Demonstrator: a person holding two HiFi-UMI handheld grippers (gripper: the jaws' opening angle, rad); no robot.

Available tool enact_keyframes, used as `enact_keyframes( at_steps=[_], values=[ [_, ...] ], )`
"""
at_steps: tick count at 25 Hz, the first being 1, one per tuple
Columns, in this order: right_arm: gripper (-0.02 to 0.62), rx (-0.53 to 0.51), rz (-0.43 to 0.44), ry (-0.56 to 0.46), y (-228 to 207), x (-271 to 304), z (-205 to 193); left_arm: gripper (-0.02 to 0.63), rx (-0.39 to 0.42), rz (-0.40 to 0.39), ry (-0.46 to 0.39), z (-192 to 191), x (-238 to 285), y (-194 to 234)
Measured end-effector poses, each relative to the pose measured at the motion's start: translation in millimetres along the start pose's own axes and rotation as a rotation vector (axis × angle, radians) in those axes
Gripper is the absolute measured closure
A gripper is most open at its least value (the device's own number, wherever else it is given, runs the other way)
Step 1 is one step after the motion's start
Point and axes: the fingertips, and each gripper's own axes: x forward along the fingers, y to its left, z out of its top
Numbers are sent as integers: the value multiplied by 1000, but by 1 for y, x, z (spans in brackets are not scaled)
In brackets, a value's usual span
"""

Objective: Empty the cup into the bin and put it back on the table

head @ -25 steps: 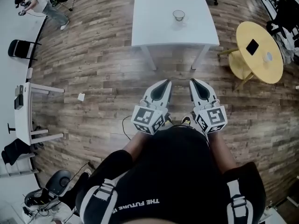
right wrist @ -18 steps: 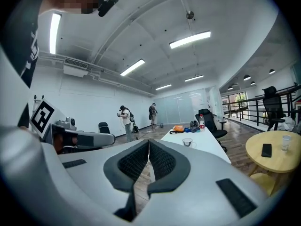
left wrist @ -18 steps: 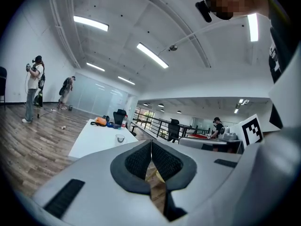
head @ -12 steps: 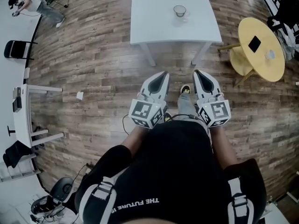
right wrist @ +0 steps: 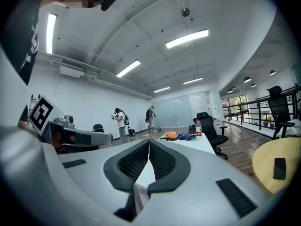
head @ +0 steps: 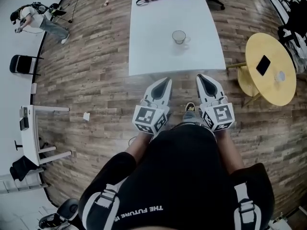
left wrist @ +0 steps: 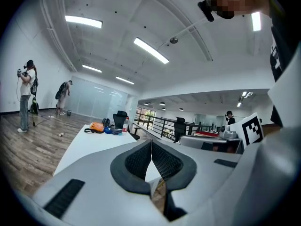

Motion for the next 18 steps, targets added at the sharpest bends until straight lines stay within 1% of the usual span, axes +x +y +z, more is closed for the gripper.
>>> enact_keyframes(
  at_steps=[5, 9, 12, 15, 18],
  values=[
    [578, 9, 21, 0, -63, 40, 11, 584, 10, 26, 16, 16, 73, 13],
    [578, 22, 51, 8, -92, 69, 10, 584, 26, 62, 33, 21, 109, 29],
    [578, 25, 67, 21, -109, 91, 4, 584, 46, 75, 52, 18, 134, 45],
    [578, 22, 73, 62, -118, 114, -9, 583, 51, 59, 79, 7, 154, 62],
    [578, -13, 51, 116, -123, 135, -19, 583, 64, 24, 96, -3, 170, 79]
  ],
)
